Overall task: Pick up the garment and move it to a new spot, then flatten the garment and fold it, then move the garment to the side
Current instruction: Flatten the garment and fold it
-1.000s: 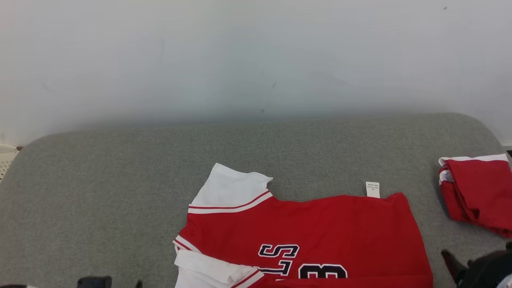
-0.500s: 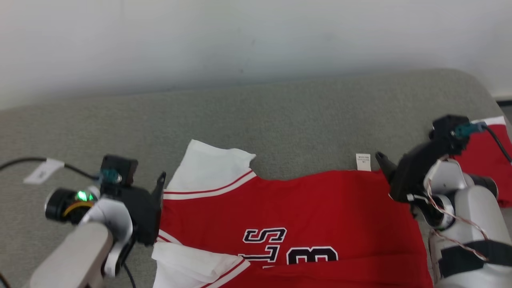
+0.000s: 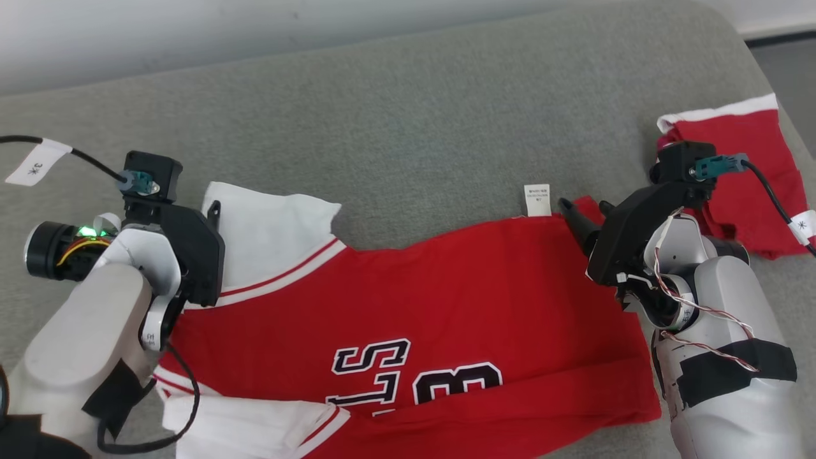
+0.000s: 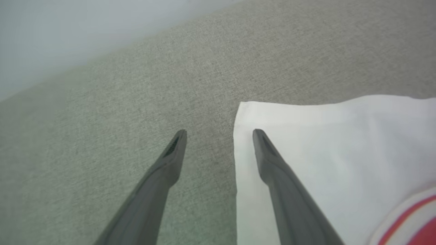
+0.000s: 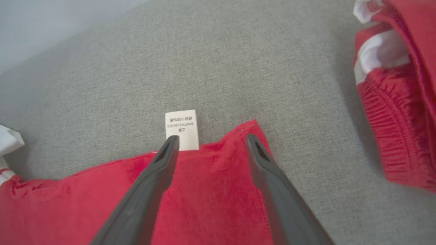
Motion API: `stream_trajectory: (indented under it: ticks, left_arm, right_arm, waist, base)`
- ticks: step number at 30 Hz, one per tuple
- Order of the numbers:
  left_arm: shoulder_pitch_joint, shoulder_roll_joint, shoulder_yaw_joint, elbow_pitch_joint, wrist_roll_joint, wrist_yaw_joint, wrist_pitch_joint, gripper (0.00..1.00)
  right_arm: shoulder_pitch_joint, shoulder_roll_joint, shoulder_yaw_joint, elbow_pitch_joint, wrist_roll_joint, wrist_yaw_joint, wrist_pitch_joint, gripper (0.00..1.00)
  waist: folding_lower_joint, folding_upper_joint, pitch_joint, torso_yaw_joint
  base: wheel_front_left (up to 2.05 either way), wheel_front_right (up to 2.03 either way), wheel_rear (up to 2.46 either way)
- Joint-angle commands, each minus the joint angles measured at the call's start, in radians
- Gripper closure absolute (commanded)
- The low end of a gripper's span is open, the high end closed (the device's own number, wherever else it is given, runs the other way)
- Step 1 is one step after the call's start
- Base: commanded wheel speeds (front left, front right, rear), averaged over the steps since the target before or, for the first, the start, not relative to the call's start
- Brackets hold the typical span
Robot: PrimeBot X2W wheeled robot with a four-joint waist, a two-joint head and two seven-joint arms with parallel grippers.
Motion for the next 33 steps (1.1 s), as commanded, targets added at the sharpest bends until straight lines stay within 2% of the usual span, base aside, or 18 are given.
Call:
stream_trajectory:
  ticks: [1,6,10,11,13,15,17,18,19,23,25,27,30,33]
  left_arm:
    - [-0.018,0.001,0.0,0.015,0.006,0.006,0.0,0.0]
    - [-0.047,0.005,-0.004,0.066,0.021,0.033,0.009,0.0]
    - [-0.051,-0.013,-0.007,0.086,-0.003,0.007,0.029,0.0]
    - [-0.05,-0.02,-0.004,0.088,-0.015,-0.001,0.037,0.05]
    - [-0.046,-0.033,-0.005,0.094,-0.034,-0.015,0.055,0.24]
    - [-0.044,-0.037,-0.008,0.096,-0.039,-0.023,0.07,0.2]
    - [-0.039,-0.037,-0.01,0.096,-0.049,-0.027,0.087,0.24]
    - [-0.036,-0.036,-0.012,0.096,-0.052,-0.032,0.092,0.4]
    - [-0.033,-0.033,-0.012,0.095,-0.055,-0.035,0.096,0.5]
    - [-0.025,-0.021,-0.013,0.09,-0.059,-0.053,0.079,0.59]
    - [-0.03,-0.016,-0.011,0.096,-0.059,-0.056,0.068,0.71]
    - [-0.039,-0.014,-0.012,0.104,-0.054,-0.058,0.06,1.0]
    - [-0.05,-0.011,-0.023,0.119,-0.047,-0.076,0.055,1.0]
    - [-0.05,-0.03,-0.03,0.125,-0.043,-0.072,0.04,1.0]
  right_arm:
    - [-0.004,-0.001,-0.004,0.005,-0.005,-0.002,-0.009,0.0]
    - [-0.011,-0.003,-0.011,0.01,-0.02,-0.002,-0.024,0.0]
    - [-0.018,-0.002,-0.014,0.017,-0.022,-0.002,-0.03,0.0]
    - [-0.02,-0.001,-0.014,0.019,-0.022,-0.002,-0.03,0.0]
    - [-0.024,-0.001,-0.016,0.021,-0.022,-0.002,-0.029,0.0]
    - [-0.023,-0.002,-0.018,0.022,-0.027,-0.002,-0.03,0.0]
    - [-0.024,-0.002,-0.022,0.023,-0.032,-0.002,-0.031,0.0]
    - [-0.023,-0.002,-0.022,0.024,-0.034,-0.002,-0.031,0.0]
    - [-0.024,-0.002,-0.021,0.024,-0.035,-0.002,-0.03,0.0]
    - [-0.032,-0.002,-0.001,0.027,-0.032,-0.002,-0.02,0.0]
    - [-0.042,-0.001,0.015,0.028,-0.026,-0.002,-0.017,0.0]
    - [-0.057,0.0,0.035,0.028,-0.028,-0.002,-0.014,0.0]
    - [-0.079,0.0,0.074,0.023,-0.052,-0.002,-0.032,0.0]
    - [-0.089,-0.014,0.103,0.011,-0.094,-0.002,-0.057,0.0]
  waist:
    - [-0.0003,-0.0002,0.065,-0.06]
    - [-0.0003,-0.0002,0.079,-0.065]
    - [-0.0003,-0.0002,0.084,-0.058]
    - [-0.0003,-0.0002,0.084,-0.054]
    - [-0.0003,-0.0002,0.082,-0.047]
    - [-0.0003,-0.0002,0.077,-0.041]
    - [-0.0003,-0.0002,0.071,-0.034]
    - [-0.0003,-0.0002,0.068,-0.032]
    - [-0.0003,-0.0002,0.066,-0.031]
    - [-0.0003,-0.0002,0.067,-0.037]
    - [-0.0003,-0.0002,0.075,-0.044]
    - [-0.0003,-0.0002,0.085,-0.05]
    - [-0.0003,-0.0002,0.095,-0.054]
    - [-0.0003,-0.0002,0.093,-0.041]
  base:
    - [0.0,0.0,0.0]
    - [0.0,0.0,0.0]
    - [0.0,0.0,0.0]
    - [0.0,0.0,0.0]
    - [0.0,0.0,0.0]
    - [0.0,0.0,0.0]
    - [0.0,0.0,0.0]
    - [0.0,0.0,0.0]
    - [0.0,0.0,0.0]
    - [0.0,0.0,0.0]
    - [0.0,0.0,0.0]
    - [0.0,0.0,0.0]
    - [0.0,0.0,0.0]
    - [0.0,0.0,0.0]
